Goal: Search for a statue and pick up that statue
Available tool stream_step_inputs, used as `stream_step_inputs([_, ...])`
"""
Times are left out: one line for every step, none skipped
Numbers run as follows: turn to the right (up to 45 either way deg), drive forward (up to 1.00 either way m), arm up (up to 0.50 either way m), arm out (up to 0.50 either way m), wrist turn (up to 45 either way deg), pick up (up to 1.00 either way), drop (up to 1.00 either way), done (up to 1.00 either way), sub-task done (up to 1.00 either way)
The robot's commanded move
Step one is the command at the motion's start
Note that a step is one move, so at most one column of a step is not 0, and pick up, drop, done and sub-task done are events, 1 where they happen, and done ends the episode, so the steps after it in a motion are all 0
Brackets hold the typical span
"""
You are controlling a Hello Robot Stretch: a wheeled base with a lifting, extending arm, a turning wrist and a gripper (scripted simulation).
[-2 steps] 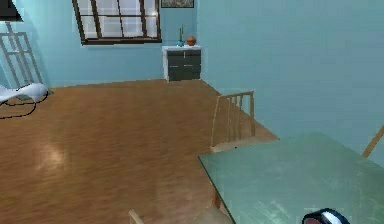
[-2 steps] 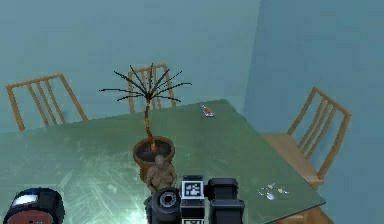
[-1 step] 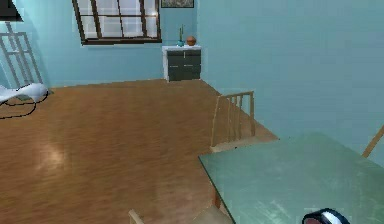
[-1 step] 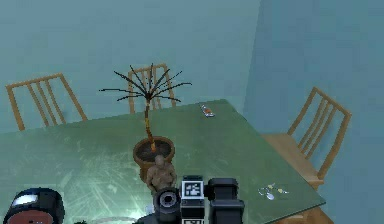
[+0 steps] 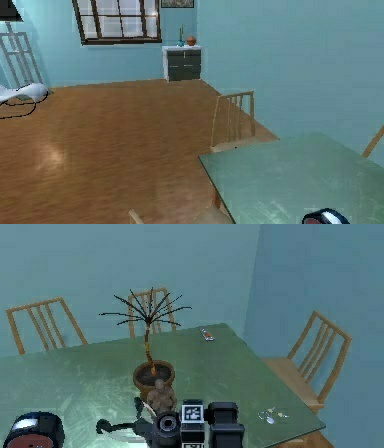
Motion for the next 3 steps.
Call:
stream_step_inputs([0.0,0.00,0.00,0.00,9.0,0.00,0.00,0.00,0.00])
stream_step_inputs([0.0,0.00,-0.30,0.00,0.0,0.00,0.00,0.00,0.00])
stream_step_inputs([0.0,0.00,0.00,0.00,0.0,1.00,0.00,0.00,0.00])
